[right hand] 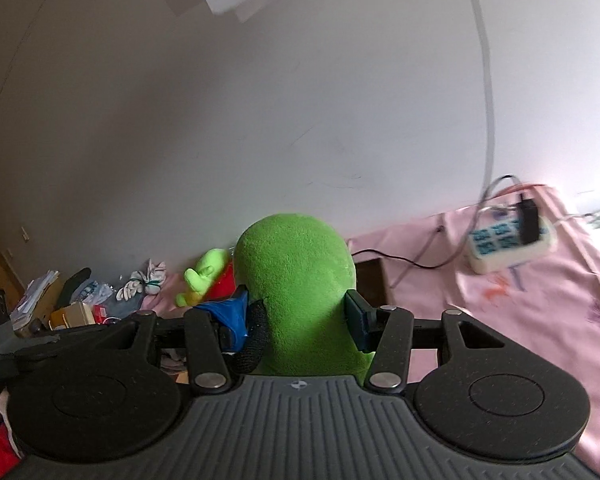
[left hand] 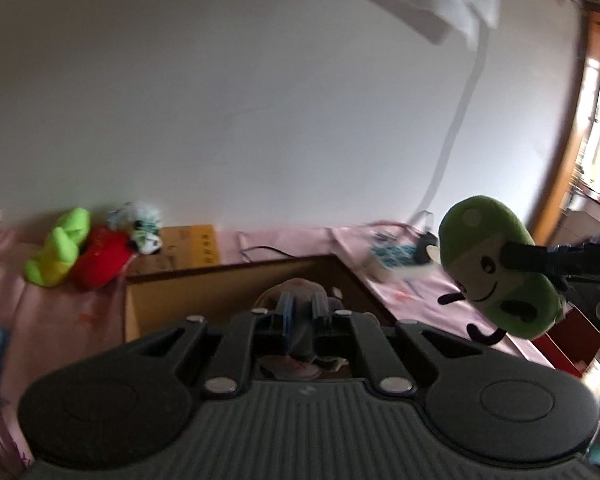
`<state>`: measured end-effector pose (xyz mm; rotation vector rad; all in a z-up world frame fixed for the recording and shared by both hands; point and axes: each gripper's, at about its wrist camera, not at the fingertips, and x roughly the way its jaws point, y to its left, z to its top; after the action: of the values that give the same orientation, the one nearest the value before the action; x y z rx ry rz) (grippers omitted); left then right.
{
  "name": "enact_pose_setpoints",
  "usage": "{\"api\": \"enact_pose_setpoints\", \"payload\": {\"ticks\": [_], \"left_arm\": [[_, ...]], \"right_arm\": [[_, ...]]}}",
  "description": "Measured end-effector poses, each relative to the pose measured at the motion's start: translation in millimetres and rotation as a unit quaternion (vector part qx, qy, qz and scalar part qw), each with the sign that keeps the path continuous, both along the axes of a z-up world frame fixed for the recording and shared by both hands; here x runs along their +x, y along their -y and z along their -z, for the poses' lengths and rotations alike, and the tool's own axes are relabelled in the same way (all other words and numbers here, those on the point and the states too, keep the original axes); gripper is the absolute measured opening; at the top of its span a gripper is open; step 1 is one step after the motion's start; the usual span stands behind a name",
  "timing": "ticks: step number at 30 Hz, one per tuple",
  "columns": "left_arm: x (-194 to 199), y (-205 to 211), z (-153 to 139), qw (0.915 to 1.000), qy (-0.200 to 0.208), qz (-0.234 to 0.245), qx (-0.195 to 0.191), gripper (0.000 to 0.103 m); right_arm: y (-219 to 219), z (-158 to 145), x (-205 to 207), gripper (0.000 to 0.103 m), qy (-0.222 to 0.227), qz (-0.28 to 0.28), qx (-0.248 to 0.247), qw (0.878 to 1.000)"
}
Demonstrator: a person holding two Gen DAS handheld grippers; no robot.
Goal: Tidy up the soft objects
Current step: 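Carry the green plush into the brown box with the right tool while the left tool follows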
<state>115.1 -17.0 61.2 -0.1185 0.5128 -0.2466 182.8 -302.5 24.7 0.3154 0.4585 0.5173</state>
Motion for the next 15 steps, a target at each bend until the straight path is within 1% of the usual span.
{"api": "enact_pose_setpoints", "payload": {"ticks": [3,6,11,15], "left_arm": [[30,-2,8,0.9992,-0.009,-0.039,0.001,0.003],[62,0,24,0.9969,-0.035,-0.070,0.011,0.003],[107,-2,60,0.9892,-0.083,-0.114,0.039,0.003],[132,-8,83,0.9827,-0.115,-0.139,0.043,0.003]], "right_arm": [[-20,4,36,0.034,-0.020,-0.016,0.000,1.000],[-40,14,68,0.034,-0.045,-0.014,-0.018,0.999],[-71,45,114,0.034,-0.086,-0.017,-0.068,0.994],[-86,67,142,0.035,-0.133,-0.028,-0.077,0.988]]}}
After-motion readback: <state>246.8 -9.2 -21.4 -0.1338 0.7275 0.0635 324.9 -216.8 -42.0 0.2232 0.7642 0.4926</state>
